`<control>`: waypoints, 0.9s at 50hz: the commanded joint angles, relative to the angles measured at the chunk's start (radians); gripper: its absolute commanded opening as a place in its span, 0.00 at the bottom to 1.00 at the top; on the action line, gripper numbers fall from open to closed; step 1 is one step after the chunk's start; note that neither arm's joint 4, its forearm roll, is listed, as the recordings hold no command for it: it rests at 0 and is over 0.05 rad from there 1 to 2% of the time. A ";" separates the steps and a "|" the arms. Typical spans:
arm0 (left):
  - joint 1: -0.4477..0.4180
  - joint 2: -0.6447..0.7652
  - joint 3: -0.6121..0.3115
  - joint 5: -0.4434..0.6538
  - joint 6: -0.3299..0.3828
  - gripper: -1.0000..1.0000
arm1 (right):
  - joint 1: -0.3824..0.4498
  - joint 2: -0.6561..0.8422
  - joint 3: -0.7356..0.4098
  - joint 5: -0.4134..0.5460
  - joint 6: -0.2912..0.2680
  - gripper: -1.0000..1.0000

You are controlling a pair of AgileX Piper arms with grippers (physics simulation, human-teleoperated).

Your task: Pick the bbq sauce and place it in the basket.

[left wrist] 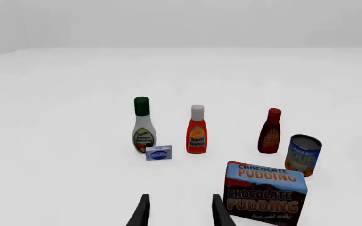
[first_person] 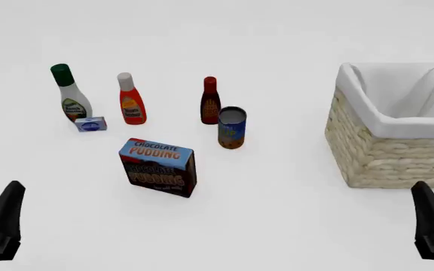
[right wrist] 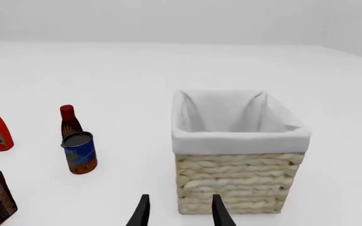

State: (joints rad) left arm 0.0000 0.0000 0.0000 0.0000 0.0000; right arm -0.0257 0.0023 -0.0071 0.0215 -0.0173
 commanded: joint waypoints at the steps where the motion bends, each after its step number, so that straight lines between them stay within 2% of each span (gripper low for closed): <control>1: 0.000 0.000 0.000 0.000 0.000 1.00 | 0.029 0.006 0.004 -0.022 0.014 1.00; 19: 0.000 0.000 0.000 0.000 0.000 1.00 | 0.036 0.004 -0.004 -0.006 -0.006 1.00; 32: 0.000 0.000 0.000 0.000 0.000 1.00 | 0.063 0.049 -0.193 0.105 -0.022 1.00; 33: 0.000 0.000 0.000 0.000 0.000 1.00 | 0.067 0.072 -0.230 0.114 -0.040 1.00; 36: 0.000 0.000 0.000 0.000 0.000 1.00 | 0.064 0.118 -0.265 0.110 -0.038 1.00; 37: 0.000 0.000 0.000 0.000 0.000 1.00 | 0.067 0.122 -0.290 0.118 -0.061 1.00; 44: 0.000 0.000 0.000 0.000 0.000 1.00 | 0.082 0.206 -0.392 0.133 -0.085 1.00; 45: 0.000 0.000 0.000 0.000 0.000 1.00 | 0.086 0.218 -0.407 0.136 -0.106 1.00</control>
State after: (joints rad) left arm 0.0000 0.0000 0.0000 0.0000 0.0000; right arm 0.0434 0.1270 -0.2796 0.1260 -0.0722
